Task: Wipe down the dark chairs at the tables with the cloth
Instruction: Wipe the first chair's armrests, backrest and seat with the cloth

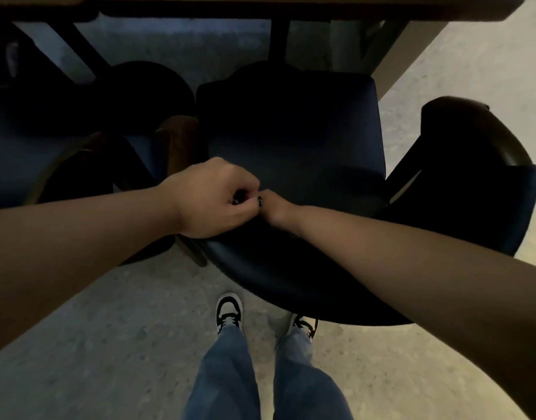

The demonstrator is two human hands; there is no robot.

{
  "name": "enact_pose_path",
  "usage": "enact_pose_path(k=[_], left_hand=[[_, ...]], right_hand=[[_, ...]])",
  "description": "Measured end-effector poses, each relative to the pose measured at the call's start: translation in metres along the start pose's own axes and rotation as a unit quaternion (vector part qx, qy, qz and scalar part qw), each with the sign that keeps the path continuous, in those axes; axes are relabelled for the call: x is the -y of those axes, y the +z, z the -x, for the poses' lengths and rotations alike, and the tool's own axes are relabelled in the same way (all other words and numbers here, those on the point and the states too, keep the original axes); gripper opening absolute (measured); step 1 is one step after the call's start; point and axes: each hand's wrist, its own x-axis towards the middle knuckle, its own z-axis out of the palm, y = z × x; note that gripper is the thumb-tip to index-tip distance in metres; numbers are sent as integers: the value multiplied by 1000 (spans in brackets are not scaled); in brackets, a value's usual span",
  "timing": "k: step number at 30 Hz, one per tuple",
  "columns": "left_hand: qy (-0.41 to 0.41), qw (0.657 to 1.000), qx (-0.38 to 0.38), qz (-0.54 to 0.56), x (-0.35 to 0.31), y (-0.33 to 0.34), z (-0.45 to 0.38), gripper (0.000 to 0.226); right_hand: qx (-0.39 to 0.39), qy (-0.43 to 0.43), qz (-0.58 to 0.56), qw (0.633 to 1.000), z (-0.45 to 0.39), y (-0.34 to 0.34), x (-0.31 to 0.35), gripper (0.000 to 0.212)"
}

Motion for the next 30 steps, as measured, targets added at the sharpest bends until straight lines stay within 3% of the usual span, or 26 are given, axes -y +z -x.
enact_pose_path(k=[6, 9, 12, 14, 16, 19, 21, 24, 30], left_hand=[[41, 994, -90, 47, -1, 0, 3, 32], [34, 993, -95, 58, 0, -2, 3, 35], [20, 994, -82, 72, -1, -3, 4, 44], [5, 995, -67, 78, -1, -3, 4, 47], [2, 995, -56, 77, -2, -3, 3, 48], [6, 995, -62, 78, 0, -2, 4, 48], [1, 994, -70, 83, 1, -2, 4, 46], [-1, 994, -74, 86, 2, 2, 3, 31], [10, 993, -79, 88, 3, 1, 5, 30]], right_hand=[[9, -102, 23, 995, 40, -8, 9, 24], [24, -137, 21, 990, 77, -11, 11, 25], [38, -235, 21, 971, 119, -15, 7, 17], [58, -270, 6, 961, 132, -22, 4, 25], [56, -231, -23, 971, 127, -28, 1, 13], [-38, -147, -31, 988, 92, -35, -2, 23], [-68, -91, 36, 993, 61, -34, -6, 23], [-22, -16, 172, 985, 23, -16, -7, 28], [-25, -53, 148, 987, 32, -10, 6, 31]])
